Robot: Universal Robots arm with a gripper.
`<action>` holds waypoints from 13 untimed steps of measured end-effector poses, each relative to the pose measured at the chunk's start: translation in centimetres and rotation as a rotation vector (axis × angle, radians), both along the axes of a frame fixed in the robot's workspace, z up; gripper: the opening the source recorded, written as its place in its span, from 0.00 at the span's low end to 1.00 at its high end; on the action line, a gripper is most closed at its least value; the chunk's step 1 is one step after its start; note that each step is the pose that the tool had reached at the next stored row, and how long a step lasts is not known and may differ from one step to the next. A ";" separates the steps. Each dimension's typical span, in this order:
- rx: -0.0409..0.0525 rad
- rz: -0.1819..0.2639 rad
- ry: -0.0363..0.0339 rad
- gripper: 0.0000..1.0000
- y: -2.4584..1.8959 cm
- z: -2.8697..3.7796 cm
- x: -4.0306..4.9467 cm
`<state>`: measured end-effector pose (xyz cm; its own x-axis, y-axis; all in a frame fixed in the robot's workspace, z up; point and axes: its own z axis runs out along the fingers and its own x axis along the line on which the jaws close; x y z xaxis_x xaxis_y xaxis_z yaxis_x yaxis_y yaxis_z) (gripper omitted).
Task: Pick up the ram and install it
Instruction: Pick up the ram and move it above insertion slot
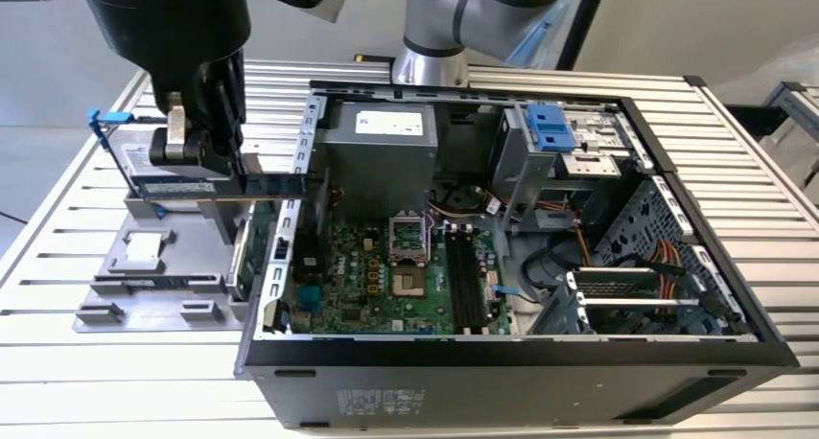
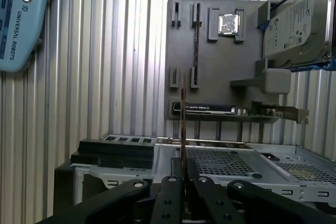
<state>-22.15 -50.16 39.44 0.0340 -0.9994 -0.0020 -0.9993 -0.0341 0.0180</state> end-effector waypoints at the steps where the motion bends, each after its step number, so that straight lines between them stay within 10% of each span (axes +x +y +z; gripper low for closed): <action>1: -0.0001 0.000 0.0001 0.00 0.00 0.00 0.07; 13: -0.0002 0.000 0.0001 0.00 0.02 0.01 0.84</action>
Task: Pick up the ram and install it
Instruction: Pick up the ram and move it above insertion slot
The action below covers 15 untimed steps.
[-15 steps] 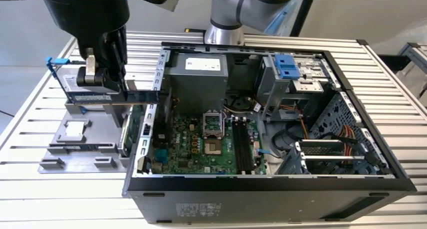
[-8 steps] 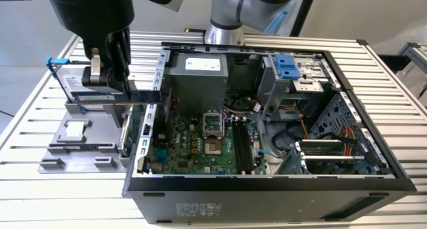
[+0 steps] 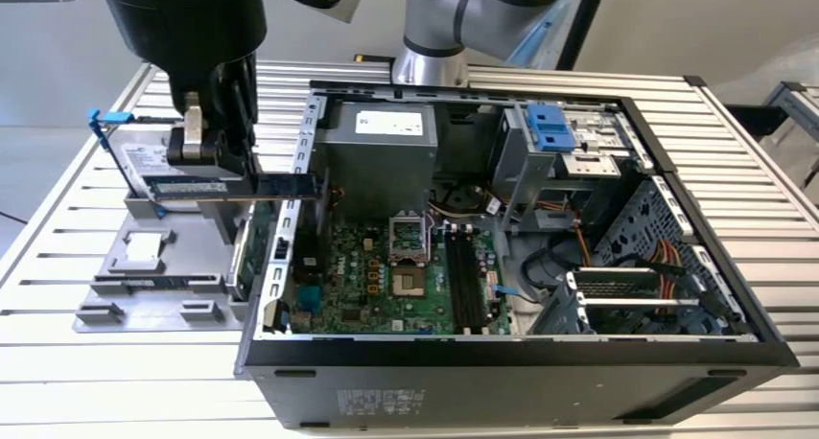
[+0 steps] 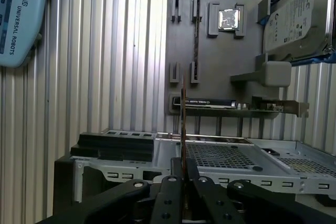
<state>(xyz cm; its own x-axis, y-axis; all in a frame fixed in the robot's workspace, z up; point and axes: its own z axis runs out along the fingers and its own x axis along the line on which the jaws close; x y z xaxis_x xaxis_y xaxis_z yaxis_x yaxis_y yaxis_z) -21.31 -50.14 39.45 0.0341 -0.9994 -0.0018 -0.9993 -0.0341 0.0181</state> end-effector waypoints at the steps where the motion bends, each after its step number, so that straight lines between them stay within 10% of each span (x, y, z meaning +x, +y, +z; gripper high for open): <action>1: 0.0000 0.000 0.0000 0.00 0.00 0.00 0.06; 15: 0.0000 0.000 0.0000 0.00 0.02 0.00 0.92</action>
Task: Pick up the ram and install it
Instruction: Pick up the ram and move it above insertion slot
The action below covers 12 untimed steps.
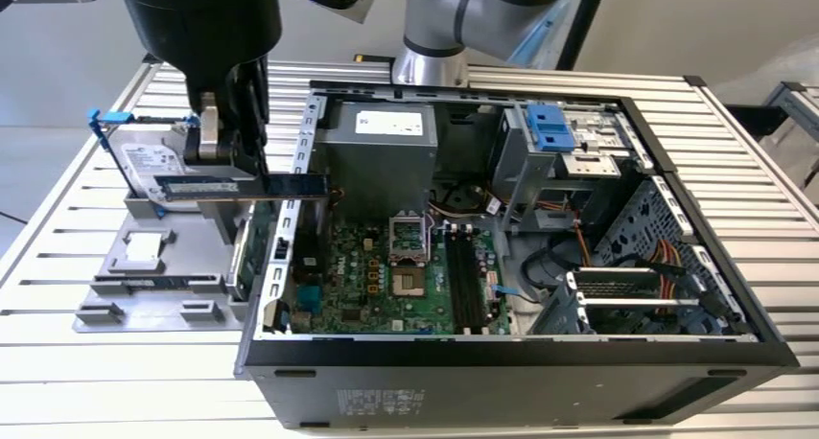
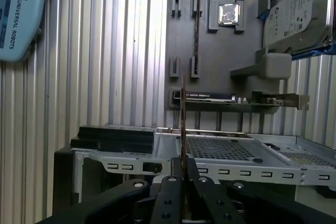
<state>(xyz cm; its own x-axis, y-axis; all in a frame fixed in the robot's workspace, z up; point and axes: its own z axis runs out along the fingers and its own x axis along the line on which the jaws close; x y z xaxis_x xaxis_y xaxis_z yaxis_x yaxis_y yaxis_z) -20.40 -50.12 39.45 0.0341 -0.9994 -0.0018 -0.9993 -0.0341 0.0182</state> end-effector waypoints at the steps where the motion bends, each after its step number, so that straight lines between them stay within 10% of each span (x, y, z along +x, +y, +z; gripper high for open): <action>1: 0.0000 0.000 0.0000 0.00 0.00 0.00 0.06; 12: 0.0001 0.000 0.0000 0.00 0.01 0.00 0.75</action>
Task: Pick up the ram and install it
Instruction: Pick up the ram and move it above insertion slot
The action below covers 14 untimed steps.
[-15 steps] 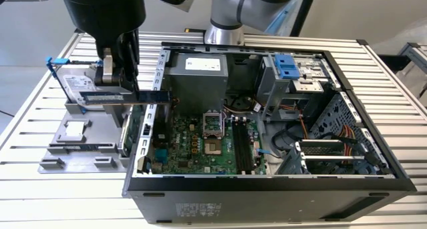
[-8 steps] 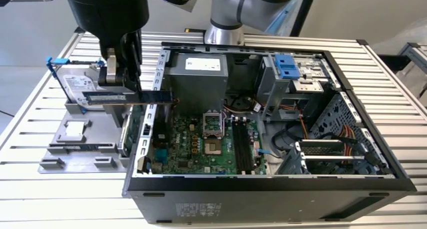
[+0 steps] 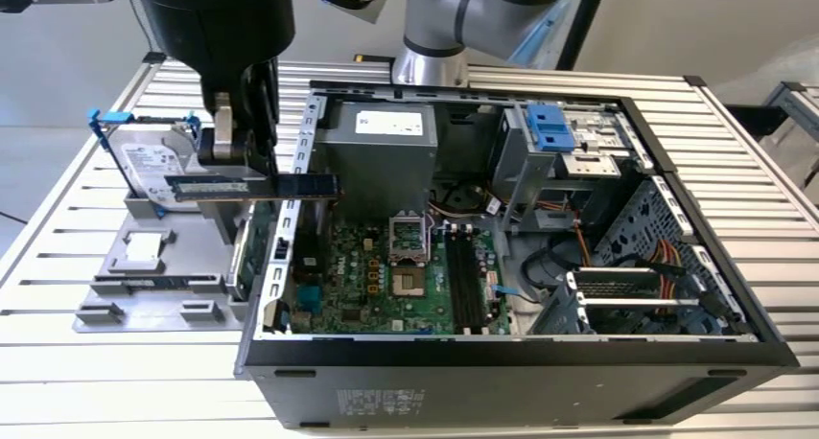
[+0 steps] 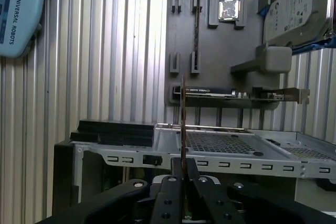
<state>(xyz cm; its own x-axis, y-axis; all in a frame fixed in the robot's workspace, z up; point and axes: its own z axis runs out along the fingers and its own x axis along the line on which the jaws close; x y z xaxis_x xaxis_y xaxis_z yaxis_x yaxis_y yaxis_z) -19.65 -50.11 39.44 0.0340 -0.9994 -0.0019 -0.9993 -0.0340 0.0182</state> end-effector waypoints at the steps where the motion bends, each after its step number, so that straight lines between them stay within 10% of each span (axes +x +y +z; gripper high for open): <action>1: 0.0000 0.000 -0.0001 0.00 0.00 0.00 0.06; 14: 0.0000 0.000 0.0000 0.00 0.03 0.00 0.83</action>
<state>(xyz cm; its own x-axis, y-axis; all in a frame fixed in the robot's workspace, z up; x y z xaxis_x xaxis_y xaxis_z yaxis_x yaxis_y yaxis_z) -18.81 -50.08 39.44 0.0340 -0.9994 -0.0019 -0.9993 -0.0340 0.0181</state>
